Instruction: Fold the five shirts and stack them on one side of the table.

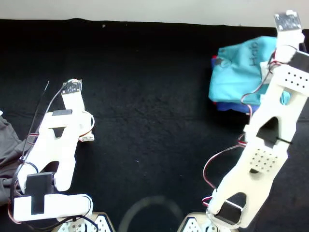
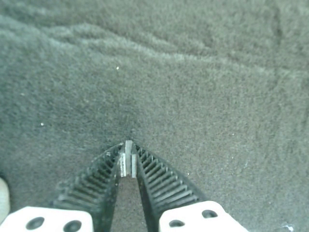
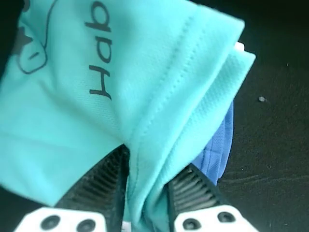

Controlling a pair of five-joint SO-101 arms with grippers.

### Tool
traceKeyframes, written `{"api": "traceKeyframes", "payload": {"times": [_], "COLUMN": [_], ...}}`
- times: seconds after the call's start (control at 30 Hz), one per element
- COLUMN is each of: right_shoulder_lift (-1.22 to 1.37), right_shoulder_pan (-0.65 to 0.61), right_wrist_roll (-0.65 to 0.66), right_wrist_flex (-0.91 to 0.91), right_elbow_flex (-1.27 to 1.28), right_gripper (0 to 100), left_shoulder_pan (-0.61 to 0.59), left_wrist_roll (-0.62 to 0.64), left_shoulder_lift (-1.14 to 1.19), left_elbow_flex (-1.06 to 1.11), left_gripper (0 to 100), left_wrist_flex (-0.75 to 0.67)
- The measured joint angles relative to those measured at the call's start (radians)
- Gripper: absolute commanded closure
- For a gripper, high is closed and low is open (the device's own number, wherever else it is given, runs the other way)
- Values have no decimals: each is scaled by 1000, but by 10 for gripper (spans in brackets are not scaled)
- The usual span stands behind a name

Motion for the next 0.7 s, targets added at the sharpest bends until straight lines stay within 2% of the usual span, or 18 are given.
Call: {"api": "traceKeyframes", "payload": {"times": [0.2, 0.37, 0.43, 0.7], "right_shoulder_lift": [114, 127, 127, 127], "right_shoulder_pan": [21, 26, 28, 29], "right_wrist_roll": [58, 58, 58, 55], "right_wrist_flex": [-78, -103, -107, -110], "right_elbow_flex": [2, 2, 2, -115], "right_gripper": [974, 780, 736, 724], "left_shoulder_pan": [0, 0, 0, 0], "left_wrist_roll": [0, 0, 0, 0], "left_shoulder_lift": [0, 0, 0, 0], "left_elbow_flex": [0, 0, 0, 0], "left_gripper": [987, 987, 987, 987], "left_wrist_flex": [0, 0, 0, 0]}}
